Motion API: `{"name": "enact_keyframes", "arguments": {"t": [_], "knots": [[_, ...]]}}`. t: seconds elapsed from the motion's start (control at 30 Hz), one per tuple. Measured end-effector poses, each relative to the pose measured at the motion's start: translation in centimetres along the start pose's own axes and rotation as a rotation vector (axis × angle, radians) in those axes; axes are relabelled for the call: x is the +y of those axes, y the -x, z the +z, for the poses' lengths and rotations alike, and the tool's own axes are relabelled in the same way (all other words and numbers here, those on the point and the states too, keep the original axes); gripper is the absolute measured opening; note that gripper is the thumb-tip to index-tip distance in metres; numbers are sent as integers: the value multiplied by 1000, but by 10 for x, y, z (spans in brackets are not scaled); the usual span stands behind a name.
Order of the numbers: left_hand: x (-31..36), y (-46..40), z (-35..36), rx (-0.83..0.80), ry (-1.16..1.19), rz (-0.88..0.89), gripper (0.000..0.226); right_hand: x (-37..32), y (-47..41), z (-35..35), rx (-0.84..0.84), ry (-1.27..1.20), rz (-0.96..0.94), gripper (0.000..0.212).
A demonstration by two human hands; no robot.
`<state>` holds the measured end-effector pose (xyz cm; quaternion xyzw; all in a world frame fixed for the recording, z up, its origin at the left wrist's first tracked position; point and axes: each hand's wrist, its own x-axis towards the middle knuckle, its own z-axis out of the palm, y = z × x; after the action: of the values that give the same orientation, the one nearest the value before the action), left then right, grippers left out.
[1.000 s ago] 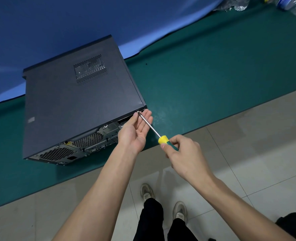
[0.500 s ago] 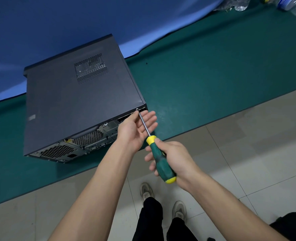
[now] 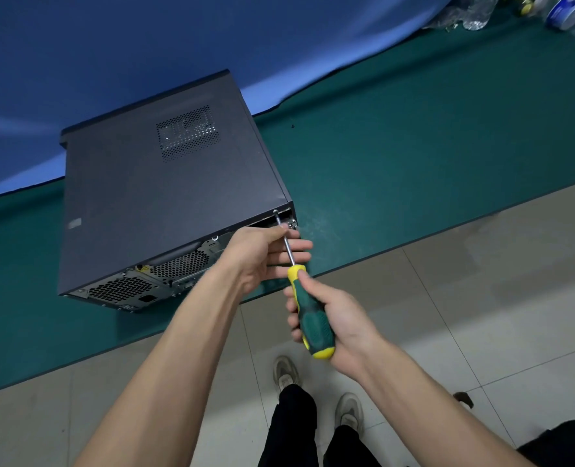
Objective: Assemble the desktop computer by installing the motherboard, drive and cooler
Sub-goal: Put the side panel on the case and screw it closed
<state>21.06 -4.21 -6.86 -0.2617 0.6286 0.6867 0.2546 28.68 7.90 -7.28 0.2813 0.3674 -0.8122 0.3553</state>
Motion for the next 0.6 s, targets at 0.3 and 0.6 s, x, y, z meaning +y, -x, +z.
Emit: {"name": "enact_keyframes", "arguments": {"t": [0.3,0.6], "knots": [[1,-1,2,201,-221,125,19,4,-3,-1,138,297,-59,28],[5,2,-1,15,-120,25,18,-8,-1,-7,-137,53,115,52]]}}
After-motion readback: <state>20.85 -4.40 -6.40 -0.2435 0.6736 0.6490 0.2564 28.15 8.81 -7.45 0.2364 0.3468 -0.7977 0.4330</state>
